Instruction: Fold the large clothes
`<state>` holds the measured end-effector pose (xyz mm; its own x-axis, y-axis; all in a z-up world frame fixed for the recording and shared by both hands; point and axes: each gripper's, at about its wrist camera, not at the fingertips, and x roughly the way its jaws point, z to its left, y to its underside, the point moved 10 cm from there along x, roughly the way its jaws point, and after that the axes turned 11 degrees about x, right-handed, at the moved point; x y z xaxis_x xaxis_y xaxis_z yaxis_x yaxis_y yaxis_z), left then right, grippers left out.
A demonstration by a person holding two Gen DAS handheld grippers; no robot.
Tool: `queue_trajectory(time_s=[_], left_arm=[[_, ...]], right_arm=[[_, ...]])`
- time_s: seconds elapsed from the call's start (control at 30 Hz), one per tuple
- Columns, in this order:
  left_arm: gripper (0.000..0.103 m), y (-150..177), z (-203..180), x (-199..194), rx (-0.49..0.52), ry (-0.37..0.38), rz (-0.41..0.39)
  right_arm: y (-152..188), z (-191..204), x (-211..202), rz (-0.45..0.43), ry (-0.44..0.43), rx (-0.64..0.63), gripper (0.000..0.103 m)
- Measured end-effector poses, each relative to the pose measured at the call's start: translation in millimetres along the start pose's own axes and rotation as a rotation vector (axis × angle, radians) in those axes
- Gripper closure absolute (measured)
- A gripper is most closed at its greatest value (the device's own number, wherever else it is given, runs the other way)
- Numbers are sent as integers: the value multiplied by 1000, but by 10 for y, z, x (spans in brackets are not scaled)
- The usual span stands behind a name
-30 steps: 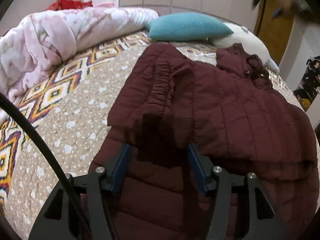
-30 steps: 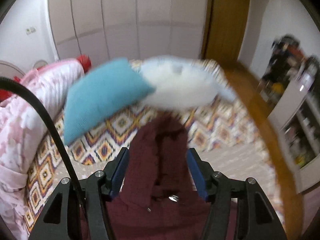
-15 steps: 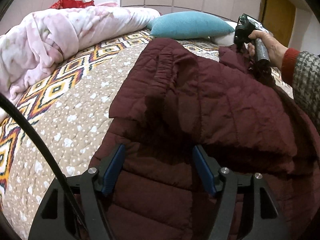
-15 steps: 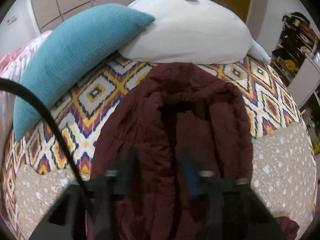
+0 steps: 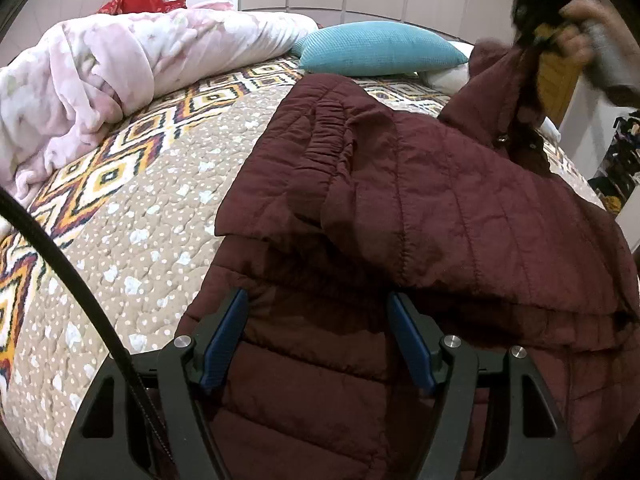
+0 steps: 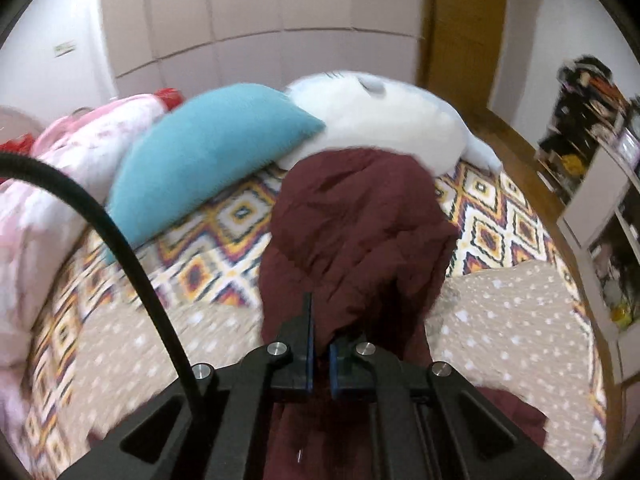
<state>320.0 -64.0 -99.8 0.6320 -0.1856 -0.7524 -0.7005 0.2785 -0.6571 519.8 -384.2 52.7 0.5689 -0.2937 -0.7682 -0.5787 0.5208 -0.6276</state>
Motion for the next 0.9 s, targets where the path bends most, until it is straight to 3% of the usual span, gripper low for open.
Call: queue_trajectory(time_s=[0.07,0.17,0.23,0.27,0.33,0.37,0.43,0.47,0.67,0.8,0.83,0.9], left_arm=[[32,2,-5,5,3,-2,0],[32,3,-3,7,4,-2,0],[32,3,-6,6,7,-4,1],[32,6,-7,4,8,-5,0],[32,5,-11,5,10,-9,3],[32,3,-14,7,12,-12,4],[32,3,-15,5,16,-17,7],[32,1,-11,-3,14,-15,6],[32,-8,119,-349,-20,-8,7],[32,-121,71,-682,-10,60,-22],[32,-170,15,-721,0,83,-19],[32,-312,-212,-788,30,158,-8]], right_arm=[[276,80,-489,1,-46,-73,98],[544,93,-767,17,-74,-109,98],[869,51,-1030,46,-115,-113,98],[1216,-36,-1215,84,-143,-109,98],[1396,-85,-1291,97,-155,-103,98],[1736,-179,-1390,117,-181,-88,98],[1916,-229,-1409,134,-205,-70,98],[2292,-317,-1366,195,-270,2,98],[2833,-556,-993,283,-329,135,97],[2930,-737,-909,301,-405,202,96],[2915,-822,-969,293,-451,236,93],[2912,-856,-1011,289,-461,249,89]])
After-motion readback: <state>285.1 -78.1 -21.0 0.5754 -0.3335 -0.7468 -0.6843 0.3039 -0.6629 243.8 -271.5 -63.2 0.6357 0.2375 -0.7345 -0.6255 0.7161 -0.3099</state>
